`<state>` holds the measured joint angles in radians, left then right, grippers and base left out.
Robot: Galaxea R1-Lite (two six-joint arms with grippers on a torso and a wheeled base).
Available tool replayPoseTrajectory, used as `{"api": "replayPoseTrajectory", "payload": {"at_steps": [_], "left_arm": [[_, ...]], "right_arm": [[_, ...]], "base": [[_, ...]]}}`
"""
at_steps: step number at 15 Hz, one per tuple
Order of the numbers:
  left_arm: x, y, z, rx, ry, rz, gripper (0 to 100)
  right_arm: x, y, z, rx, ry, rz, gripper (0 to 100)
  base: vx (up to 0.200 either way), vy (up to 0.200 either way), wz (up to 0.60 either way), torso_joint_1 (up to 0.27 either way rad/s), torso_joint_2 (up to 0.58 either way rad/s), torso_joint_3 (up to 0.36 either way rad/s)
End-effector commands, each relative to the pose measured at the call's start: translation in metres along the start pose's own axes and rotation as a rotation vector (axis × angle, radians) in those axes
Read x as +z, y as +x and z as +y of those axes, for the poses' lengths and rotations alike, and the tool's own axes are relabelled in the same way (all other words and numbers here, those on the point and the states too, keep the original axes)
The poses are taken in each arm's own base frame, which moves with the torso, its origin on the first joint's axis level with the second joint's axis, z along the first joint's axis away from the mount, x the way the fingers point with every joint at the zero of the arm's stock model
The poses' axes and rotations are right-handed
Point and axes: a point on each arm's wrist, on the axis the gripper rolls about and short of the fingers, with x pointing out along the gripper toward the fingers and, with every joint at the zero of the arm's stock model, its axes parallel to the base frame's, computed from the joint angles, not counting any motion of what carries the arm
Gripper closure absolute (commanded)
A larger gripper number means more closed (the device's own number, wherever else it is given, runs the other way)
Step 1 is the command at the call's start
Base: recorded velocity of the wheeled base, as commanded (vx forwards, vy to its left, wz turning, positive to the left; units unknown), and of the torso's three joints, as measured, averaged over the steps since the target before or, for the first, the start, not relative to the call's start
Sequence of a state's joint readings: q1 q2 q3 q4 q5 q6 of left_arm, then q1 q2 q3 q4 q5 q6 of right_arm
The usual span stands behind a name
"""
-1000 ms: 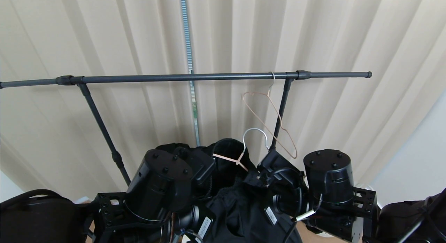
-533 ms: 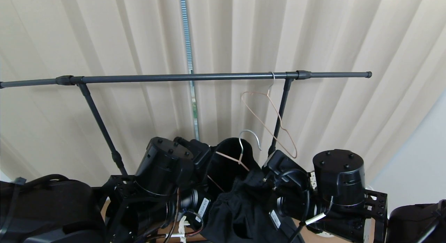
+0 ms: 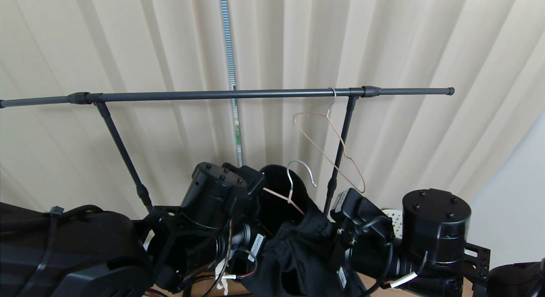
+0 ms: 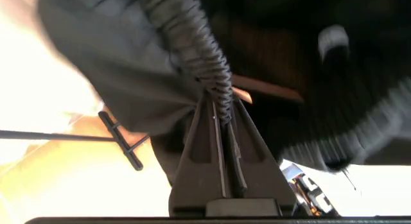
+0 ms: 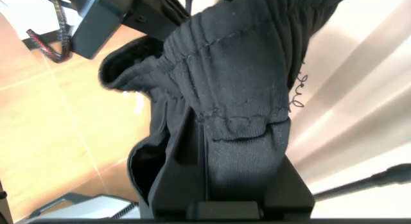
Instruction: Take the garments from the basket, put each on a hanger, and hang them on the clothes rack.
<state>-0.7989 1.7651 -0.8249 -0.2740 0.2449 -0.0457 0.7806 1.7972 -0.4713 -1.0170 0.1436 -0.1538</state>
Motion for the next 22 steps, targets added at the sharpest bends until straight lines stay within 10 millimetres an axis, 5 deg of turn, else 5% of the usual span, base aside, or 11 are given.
{"api": "replayPoseTrajectory", "payload": {"at_steps": [1,2,6,13,22], "left_arm": [[0.000,0.002,-0.001,0.000,-0.001,-0.003,100],[0.000,0.004,-0.002,0.000,-0.001,-0.016,0],[-0.004,-0.002,-0.006,-0.002,0.009,-0.021,0],[-0.018,-0.069,0.006,-0.030,0.055,-0.120,0],[-0.021,-0.078,0.002,-0.052,0.135,-0.136,0]], "right_arm": [[-0.004,-0.002,0.001,0.009,-0.001,0.003,100],[-0.005,-0.003,0.001,0.010,-0.003,-0.011,100],[-0.005,-0.005,0.003,0.065,-0.007,-0.043,100],[-0.010,-0.007,-0.017,0.144,0.018,-0.061,100],[-0.012,-0.013,-0.025,0.202,0.024,-0.087,100]], "base": [[0.000,0.000,0.00,0.000,0.00,0.000],[0.000,0.000,0.00,0.000,0.00,0.000],[0.000,0.000,0.00,0.000,0.00,0.000],[0.000,0.000,0.00,0.000,0.00,0.000],[0.000,0.000,0.00,0.000,0.00,0.000]]}}
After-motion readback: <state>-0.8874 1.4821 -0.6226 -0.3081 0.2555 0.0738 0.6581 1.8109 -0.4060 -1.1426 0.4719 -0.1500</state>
